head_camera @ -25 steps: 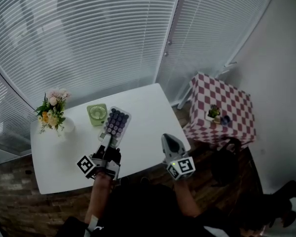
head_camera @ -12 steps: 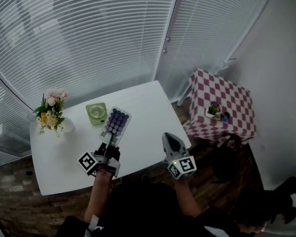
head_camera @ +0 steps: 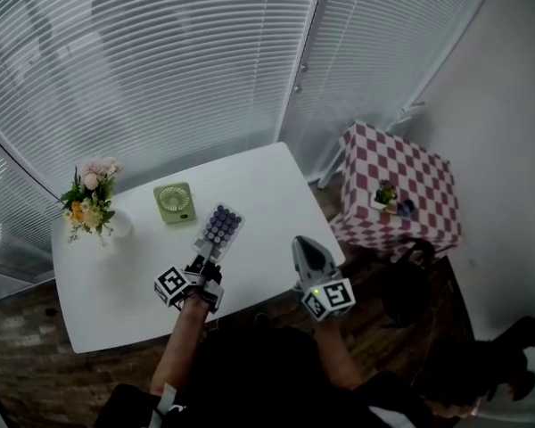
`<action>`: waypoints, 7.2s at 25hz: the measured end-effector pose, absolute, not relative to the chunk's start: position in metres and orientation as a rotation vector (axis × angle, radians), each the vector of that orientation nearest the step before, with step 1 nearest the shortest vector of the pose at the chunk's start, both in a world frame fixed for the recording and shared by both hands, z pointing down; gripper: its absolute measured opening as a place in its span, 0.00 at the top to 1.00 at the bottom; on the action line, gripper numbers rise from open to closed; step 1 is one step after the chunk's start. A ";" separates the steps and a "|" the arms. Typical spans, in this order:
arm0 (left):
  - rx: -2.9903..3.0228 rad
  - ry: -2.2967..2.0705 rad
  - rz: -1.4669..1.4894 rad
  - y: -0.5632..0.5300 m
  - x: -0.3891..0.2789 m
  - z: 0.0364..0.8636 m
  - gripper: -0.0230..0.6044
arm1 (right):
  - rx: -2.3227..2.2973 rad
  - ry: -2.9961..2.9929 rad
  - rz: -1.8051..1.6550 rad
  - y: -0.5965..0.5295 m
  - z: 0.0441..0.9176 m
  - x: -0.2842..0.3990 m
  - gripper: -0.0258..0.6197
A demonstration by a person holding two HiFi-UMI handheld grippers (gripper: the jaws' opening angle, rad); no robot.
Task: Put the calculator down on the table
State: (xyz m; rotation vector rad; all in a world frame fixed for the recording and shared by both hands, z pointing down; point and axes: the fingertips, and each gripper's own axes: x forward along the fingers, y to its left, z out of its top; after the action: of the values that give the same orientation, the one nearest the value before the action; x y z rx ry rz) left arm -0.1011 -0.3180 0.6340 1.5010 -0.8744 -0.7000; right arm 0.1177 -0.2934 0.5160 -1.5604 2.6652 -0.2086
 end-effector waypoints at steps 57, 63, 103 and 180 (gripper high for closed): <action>1.251 -1.084 0.070 -0.380 -0.048 0.853 0.72 | -1.537 2.676 -0.363 -0.281 0.527 0.130 0.95; 1.256 -1.181 0.226 -0.371 -0.059 0.850 0.67 | -1.517 2.692 -0.348 -0.281 0.525 0.125 0.95; 1.547 -0.874 -0.910 -0.350 -0.120 0.564 0.56 | -1.532 2.679 -0.348 -0.303 0.538 0.124 0.95; 2.643 -1.477 -0.194 -0.296 -0.111 0.488 0.95 | -1.527 2.847 -0.110 -0.301 0.534 0.111 0.95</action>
State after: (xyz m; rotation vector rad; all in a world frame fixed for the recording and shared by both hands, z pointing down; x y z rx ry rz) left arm -0.1107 -0.2960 0.4883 2.6429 -1.4772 -0.1944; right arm 0.1105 -0.3012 0.5339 -1.5271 2.8474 -0.1099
